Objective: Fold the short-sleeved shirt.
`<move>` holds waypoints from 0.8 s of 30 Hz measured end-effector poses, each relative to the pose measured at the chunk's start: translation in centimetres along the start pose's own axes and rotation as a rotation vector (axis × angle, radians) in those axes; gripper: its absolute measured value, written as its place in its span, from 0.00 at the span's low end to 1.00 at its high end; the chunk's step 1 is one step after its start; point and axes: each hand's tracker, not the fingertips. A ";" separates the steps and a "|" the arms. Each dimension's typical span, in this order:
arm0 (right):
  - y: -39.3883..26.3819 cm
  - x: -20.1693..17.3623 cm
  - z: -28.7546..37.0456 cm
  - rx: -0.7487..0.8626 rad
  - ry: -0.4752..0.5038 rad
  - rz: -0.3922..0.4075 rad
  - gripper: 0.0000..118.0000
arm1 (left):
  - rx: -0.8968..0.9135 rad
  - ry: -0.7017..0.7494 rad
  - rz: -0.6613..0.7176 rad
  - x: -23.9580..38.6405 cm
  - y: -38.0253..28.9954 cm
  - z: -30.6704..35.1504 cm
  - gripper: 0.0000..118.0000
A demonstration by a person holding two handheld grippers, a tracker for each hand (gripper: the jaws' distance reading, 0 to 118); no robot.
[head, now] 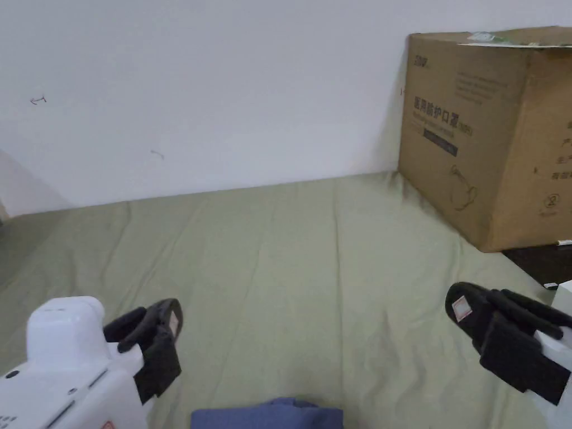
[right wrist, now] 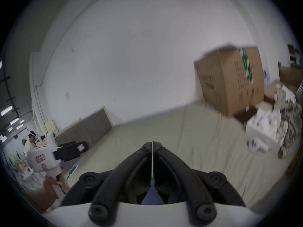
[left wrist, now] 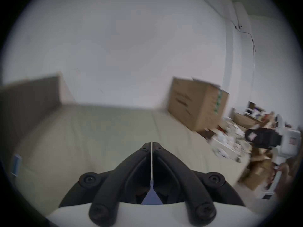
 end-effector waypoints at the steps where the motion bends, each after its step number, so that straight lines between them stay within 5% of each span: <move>1: -0.3 -0.8 0.6 0.088 -0.017 0.056 0.01 | 0.052 0.042 -0.023 -0.2 0.2 0.1 0.01; 2: -1.0 -1.6 1.4 0.204 -0.053 0.142 0.01 | 0.131 0.128 -0.066 -1.8 3.1 6.2 0.01; 4: -3.7 -2.7 2.1 0.398 -0.164 0.319 0.01 | 0.261 0.314 -0.163 -1.9 1.7 6.1 0.01; 5: -4.8 -3.4 2.0 0.415 -0.303 0.384 0.01 | 0.273 0.372 -0.156 -2.1 1.1 5.4 0.01; 6: -5.0 -3.9 1.5 0.357 -0.393 0.421 0.01 | 0.278 0.391 -0.133 -1.3 -0.6 11.7 0.01; 9: -5.2 -3.3 0.7 0.195 -0.261 0.276 0.01 | 0.233 0.346 -0.069 -1.8 -2.3 12.6 0.01; 13: -4.3 -3.2 0.8 0.207 -0.278 0.290 0.01 | 0.198 0.364 -0.076 -4.9 -0.2 11.5 0.01; 15: -4.0 -2.9 0.0 0.161 -0.150 0.214 0.01 | 0.193 0.347 -0.020 -3.6 0.5 12.2 0.01; 18: -5.3 -2.2 -5.6 -0.285 0.072 0.125 0.01 | 0.068 0.224 0.057 -5.2 0.7 11.6 0.01; 20: -9.2 -0.5 -11.1 -0.711 0.189 -0.037 0.01 | -0.077 0.182 0.099 -6.8 0.2 10.1 0.01; 24: -17.6 3.0 -16.5 -1.002 0.231 -0.294 0.01 | -0.279 0.088 0.208 -9.4 -2.3 7.5 0.01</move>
